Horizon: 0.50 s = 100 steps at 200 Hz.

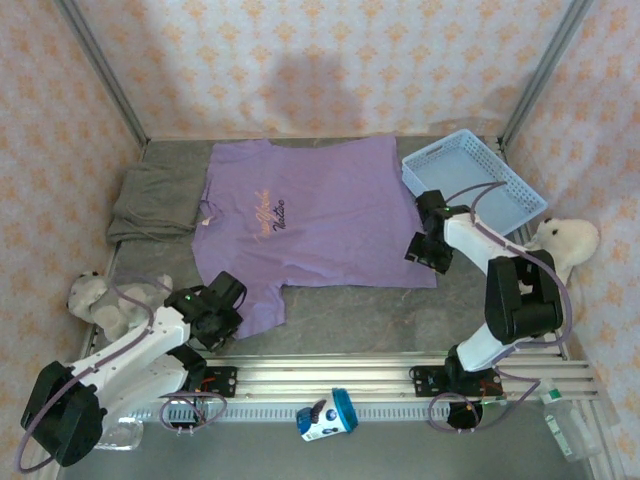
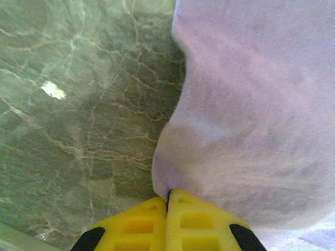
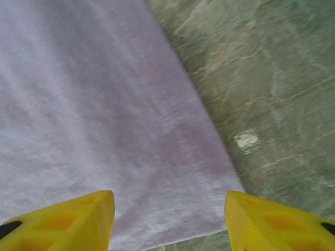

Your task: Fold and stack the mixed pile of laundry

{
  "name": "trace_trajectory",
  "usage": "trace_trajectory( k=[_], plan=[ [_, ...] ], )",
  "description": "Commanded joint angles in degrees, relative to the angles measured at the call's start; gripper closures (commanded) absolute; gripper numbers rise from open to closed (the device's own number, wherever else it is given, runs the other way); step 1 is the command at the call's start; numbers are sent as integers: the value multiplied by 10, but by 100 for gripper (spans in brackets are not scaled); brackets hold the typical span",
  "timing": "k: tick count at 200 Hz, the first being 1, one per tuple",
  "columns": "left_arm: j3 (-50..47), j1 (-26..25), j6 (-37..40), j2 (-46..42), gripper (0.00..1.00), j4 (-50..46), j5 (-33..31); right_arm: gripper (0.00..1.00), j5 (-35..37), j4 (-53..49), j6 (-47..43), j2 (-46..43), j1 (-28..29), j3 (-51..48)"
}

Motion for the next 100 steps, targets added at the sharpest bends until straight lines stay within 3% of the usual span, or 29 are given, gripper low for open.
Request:
trace_trajectory(
  k=[1,31,71,82,100],
  plan=[
    [65,8,20,11,100,-42,-64,41,15,-9,7,-28,-31,-23],
    [105,56,50,27,100,-44,-71,41,-29,1,7,-41,-42,-57],
    [140,73,52,38,100,-35,-94,44,-40,33,22,-27,-42,-91],
    [144,76,49,41,100,-34,-98,54,-42,38,23,-15,-42,-93],
    [147,78,39,35,100,-33,-103,85,-32,36,25,-10,-43,-94]
  ],
)
